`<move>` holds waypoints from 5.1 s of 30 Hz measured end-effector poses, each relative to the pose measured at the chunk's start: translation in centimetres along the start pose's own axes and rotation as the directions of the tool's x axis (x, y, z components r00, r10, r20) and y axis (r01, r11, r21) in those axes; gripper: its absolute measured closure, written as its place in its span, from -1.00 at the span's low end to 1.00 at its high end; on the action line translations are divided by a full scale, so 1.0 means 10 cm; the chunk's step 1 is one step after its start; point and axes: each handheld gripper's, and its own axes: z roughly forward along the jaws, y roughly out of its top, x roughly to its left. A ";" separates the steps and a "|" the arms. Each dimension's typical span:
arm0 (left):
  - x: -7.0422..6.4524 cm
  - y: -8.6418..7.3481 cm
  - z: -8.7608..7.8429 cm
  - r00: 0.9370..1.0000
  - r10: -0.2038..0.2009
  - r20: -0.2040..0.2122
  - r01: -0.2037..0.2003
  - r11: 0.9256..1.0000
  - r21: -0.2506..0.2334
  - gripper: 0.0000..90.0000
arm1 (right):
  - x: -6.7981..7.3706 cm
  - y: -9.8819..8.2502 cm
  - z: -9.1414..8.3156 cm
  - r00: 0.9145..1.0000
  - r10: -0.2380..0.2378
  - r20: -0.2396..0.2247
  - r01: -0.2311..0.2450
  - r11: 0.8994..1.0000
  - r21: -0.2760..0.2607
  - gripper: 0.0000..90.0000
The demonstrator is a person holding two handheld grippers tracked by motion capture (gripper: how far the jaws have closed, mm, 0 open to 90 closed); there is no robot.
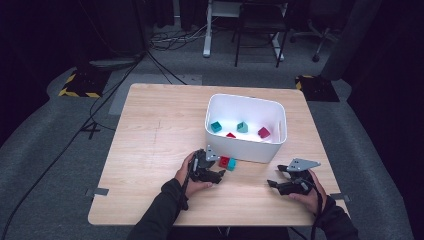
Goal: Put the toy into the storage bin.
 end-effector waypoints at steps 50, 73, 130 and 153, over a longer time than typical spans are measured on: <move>-0.14 0.10 0.09 0.998 -0.016 -0.058 0.015 1.000 -0.003 0.29 | 0.00 0.00 0.00 1.000 0.000 -0.001 0.000 1.000 0.000 -0.48; 0.40 -0.13 -0.52 0.990 -0.114 -0.083 0.099 0.982 -0.163 0.31 | 0.00 0.00 0.00 1.000 0.000 -0.002 0.000 1.000 0.000 -0.48; 1.01 1.13 -1.17 0.958 -0.207 -0.199 0.126 0.927 -0.354 0.31 | 0.00 0.00 0.00 1.000 0.000 -0.004 0.000 1.000 -0.001 -0.48; 0.65 1.55 -0.97 0.980 -0.090 -0.177 0.026 0.942 -0.334 0.31 | 0.00 0.00 0.00 1.000 -0.005 -0.004 0.005 1.000 -0.001 -0.48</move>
